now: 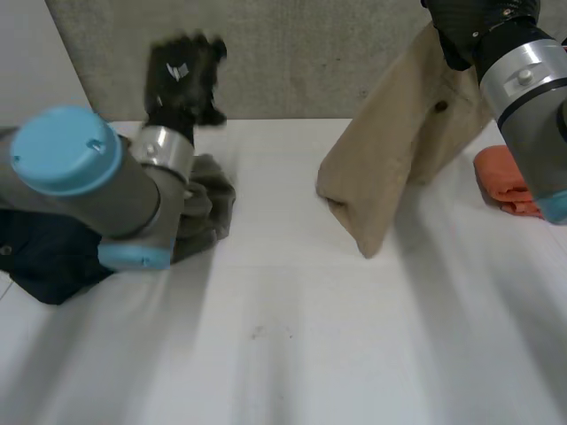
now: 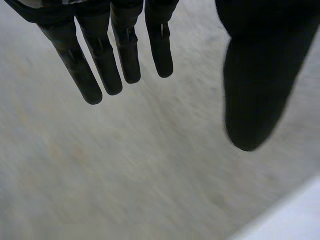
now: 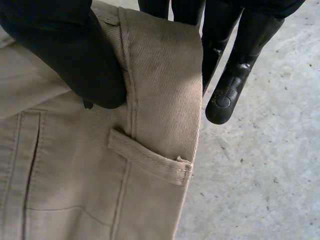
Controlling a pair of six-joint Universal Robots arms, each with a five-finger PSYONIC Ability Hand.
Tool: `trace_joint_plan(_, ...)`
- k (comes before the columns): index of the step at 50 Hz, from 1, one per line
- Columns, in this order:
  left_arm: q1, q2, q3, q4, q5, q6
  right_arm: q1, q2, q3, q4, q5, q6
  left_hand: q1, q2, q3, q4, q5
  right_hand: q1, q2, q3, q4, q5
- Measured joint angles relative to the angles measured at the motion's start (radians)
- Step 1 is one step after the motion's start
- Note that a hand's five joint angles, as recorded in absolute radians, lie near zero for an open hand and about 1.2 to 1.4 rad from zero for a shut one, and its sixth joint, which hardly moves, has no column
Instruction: Fold the laundry.
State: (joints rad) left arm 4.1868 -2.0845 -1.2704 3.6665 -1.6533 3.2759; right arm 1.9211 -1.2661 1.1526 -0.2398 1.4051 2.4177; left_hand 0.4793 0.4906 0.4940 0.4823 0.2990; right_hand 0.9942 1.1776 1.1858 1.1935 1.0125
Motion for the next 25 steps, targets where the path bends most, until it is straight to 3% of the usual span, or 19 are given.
trace_joint_plan(12,-0.099,-0.014,-0.113,-0.347,-0.001,-0.425,0.04,-0.067,0.007,0.209,0.033,-0.004,0.0,-0.006,-0.007,-0.01,-0.012,0.0,0.0,0.0,0.0,0.0)
trace_joint_plan(18,-0.151,-0.01,-0.169,-0.415,-0.007,-0.561,0.087,-0.075,-0.003,0.249,0.092,-0.011,0.0,-0.006,-0.007,-0.01,-0.012,0.0,0.0,0.0,0.0,0.0)
trace_joint_plan(25,-0.183,-0.026,-0.204,-0.421,-0.008,-0.644,0.15,-0.091,-0.021,0.27,0.131,-0.013,0.0,-0.006,-0.007,-0.01,-0.012,0.0,0.0,0.0,0.0,0.0)
